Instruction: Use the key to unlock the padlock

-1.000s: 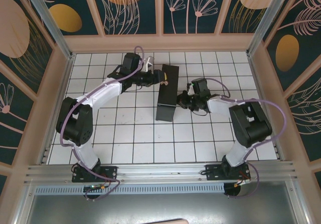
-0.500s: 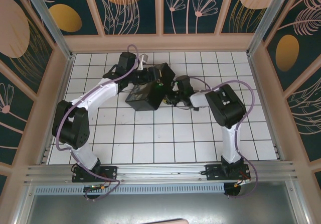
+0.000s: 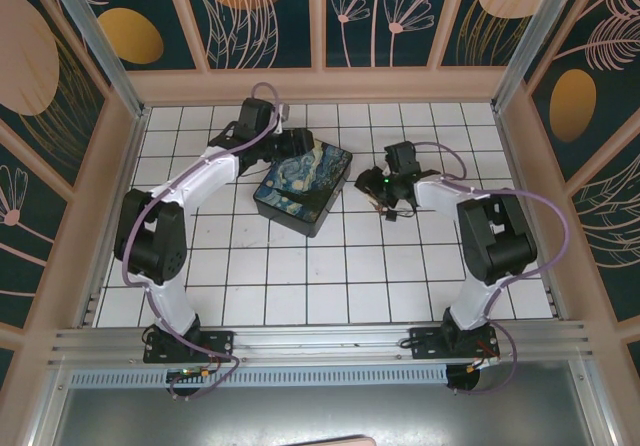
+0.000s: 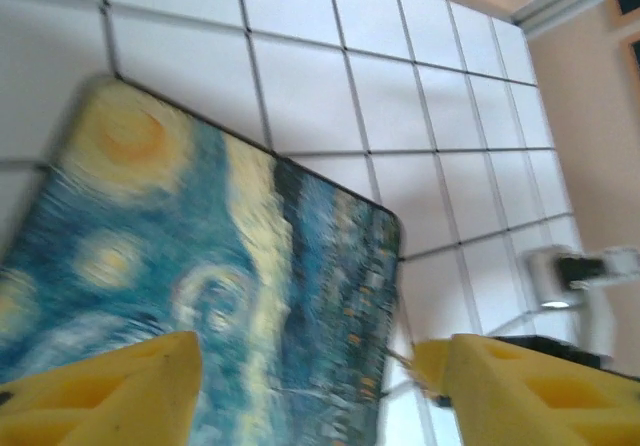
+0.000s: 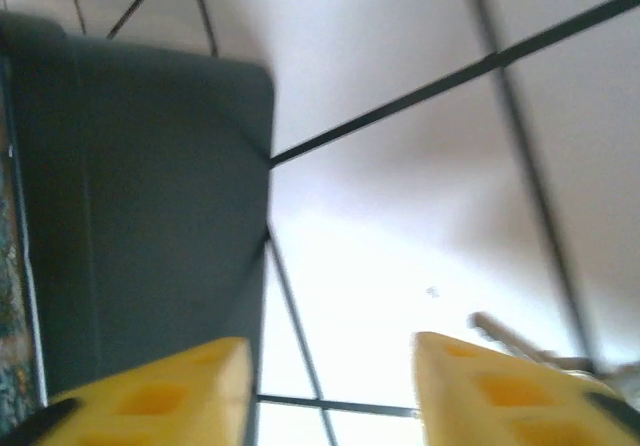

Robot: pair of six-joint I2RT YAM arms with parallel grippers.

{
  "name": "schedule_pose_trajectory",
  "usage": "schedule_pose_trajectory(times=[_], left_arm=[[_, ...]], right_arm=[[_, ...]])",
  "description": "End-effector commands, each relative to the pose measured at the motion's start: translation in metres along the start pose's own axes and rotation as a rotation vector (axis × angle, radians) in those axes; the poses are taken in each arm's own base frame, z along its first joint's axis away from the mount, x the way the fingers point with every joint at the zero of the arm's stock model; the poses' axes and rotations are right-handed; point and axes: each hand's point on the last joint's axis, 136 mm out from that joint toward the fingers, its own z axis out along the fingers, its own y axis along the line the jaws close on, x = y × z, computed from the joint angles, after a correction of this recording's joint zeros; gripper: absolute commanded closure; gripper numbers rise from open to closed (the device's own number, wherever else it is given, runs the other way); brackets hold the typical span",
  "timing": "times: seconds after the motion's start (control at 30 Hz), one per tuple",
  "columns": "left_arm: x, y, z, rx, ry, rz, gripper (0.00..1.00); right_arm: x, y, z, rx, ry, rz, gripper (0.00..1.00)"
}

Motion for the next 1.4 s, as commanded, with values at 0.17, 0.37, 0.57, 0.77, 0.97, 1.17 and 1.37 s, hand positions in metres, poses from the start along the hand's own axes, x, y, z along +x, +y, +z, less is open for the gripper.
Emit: schedule_pose_trajectory(times=[0.17, 0.37, 0.57, 0.77, 0.97, 1.17, 1.37], left_arm=[[-0.041, 0.151, -0.104, -0.442, -0.493, 0.015, 0.01], [0.005, 0.22, -0.163, -0.834, -0.607, 0.246, 0.01], [0.025, 0.22, -0.179, -0.703, -0.785, 0.315, 0.01], [0.037, 0.226, -0.184, -0.595, -0.869, 0.314, 0.01], [0.036, 0.228, -0.175, -0.6, -0.816, 0.324, 0.01], [0.035, 0.229, -0.172, -0.598, -0.807, 0.325, 0.01], [0.036, 0.226, -0.173, -0.584, -0.81, 0.337, 0.01]], right_arm=[[-0.097, -0.036, -0.078, 0.242, -0.496, -0.369, 0.01], [-0.118, -0.1, -0.134, 0.24, -0.793, -0.37, 0.01], [-0.134, -0.117, -0.147, 0.29, -0.882, -0.483, 0.01], [-0.088, -0.125, -0.148, 0.174, -1.031, -0.552, 0.01], [-0.09, -0.13, -0.15, 0.192, -1.042, -0.522, 0.01], [-0.09, -0.13, -0.15, 0.193, -1.041, -0.524, 0.01], [-0.091, -0.13, -0.15, 0.193, -1.04, -0.521, 0.01]])
